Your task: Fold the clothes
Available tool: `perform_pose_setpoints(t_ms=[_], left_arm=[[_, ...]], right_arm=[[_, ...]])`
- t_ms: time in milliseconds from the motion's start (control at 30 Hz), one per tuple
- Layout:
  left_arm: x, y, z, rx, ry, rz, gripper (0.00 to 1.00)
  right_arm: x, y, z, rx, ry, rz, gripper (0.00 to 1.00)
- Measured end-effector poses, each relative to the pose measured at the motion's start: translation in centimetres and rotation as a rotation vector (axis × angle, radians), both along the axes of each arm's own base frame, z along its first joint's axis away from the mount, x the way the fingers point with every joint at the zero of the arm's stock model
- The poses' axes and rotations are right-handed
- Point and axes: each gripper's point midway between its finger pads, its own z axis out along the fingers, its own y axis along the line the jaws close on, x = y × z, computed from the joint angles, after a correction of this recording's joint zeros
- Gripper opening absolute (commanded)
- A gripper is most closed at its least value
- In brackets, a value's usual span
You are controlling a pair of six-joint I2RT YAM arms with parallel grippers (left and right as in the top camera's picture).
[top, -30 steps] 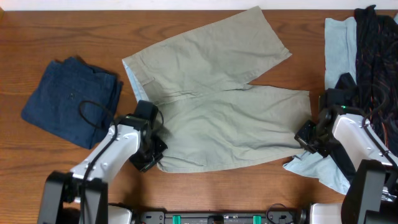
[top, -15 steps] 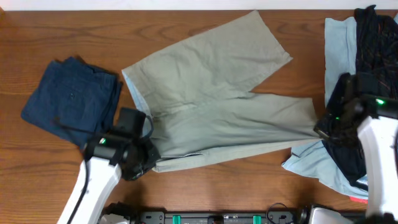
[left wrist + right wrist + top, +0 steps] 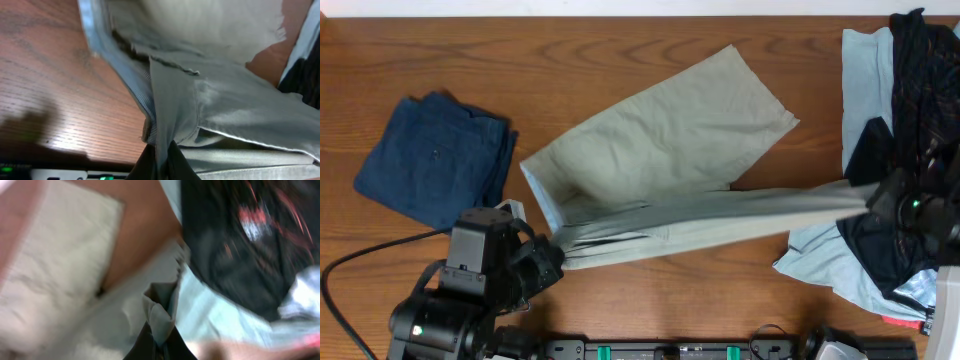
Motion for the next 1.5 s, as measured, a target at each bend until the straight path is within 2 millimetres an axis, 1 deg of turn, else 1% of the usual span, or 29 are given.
perform_pose_setpoints(t_ms=[67,133,233,300,400,467,600,767,1000,1067,1100,1133,1167,1200,1267,1333,1367,1433,1500], left_arm=[[0.3,0.1,-0.1,-0.004,0.008,0.029,0.06],[0.7,0.3,-0.3,-0.006,0.028,0.084,0.06],[2.0,0.8,-0.4,-0.006,0.033,0.174,0.06],[3.3,1.2,-0.5,-0.001,0.027,0.235,0.06],[5.3,1.7,-0.9,0.019,0.020,0.312,0.06],[6.5,2.1,-1.6,0.042,0.037,0.357,0.06],[8.4,2.9,-4.1,0.105,0.117,0.443,0.06],[10.4,3.9,-6.9,0.145,0.195,0.533,0.06],[13.6,5.9,-10.5,0.163,0.246,0.636,0.06],[14.6,6.5,-11.3,0.163,0.244,0.664,0.09],[15.0,6.7,-11.6,0.162,0.239,0.673,0.22],[15.6,7.0,-11.9,0.162,0.231,0.682,0.35],[16.2,7.5,-12.2,0.167,0.216,0.702,0.43],[16.8,8.0,-12.5,0.168,0.202,0.724,0.51],[17.4,8.6,-12.8,0.175,0.191,0.740,0.56],[17.4,9.2,-13.1,0.183,0.197,0.755,0.58],[17.3,9.4,-13.1,0.186,0.203,0.760,0.59],[16.5,9.9,-13.4,0.199,0.233,0.762,0.60],[15.1,10.3,-13.8,0.221,0.292,0.757,0.61]], right_arm=[[1.4,0.2,0.9,-0.001,-0.066,0.041,0.01],[3.1,0.8,1.5,0.013,-0.118,0.092,0.01],[6.2,1.9,1.7,0.030,-0.179,0.175,0.01],[8.4,2.7,1.3,0.033,-0.201,0.228,0.01],[11.5,3.9,0.4,0.024,-0.223,0.291,0.01],[13.5,4.9,-0.3,0.015,-0.235,0.327,0.01],[16.7,6.6,-2.1,0.000,-0.246,0.382,0.01],[19.5,8.2,-4.1,-0.001,-0.259,0.426,0.01],[22.8,10.6,-7.7,0.002,-0.262,0.484,0.01],[24.0,11.4,-8.9,-0.002,-0.276,0.500,0.02],[24.6,11.7,-9.1,-0.005,-0.292,0.504,0.13],[25.4,12.2,-9.4,-0.010,-0.314,0.511,0.31],[26.5,12.6,-9.5,-0.027,-0.348,0.516,0.55],[27.4,13.1,-9.7,-0.039,-0.380,0.526,0.62],[28.5,13.9,-10.3,-0.046,-0.410,0.541,0.67],[28.9,14.7,-11.1,-0.043,-0.414,0.556,0.70],[28.8,15.1,-12.0,-0.038,-0.392,0.562,0.73],[28.1,15.3,-13.5,-0.030,-0.337,0.567,0.74],[27.1,14.8,-14.9,-0.038,-0.259,0.551,0.74]])
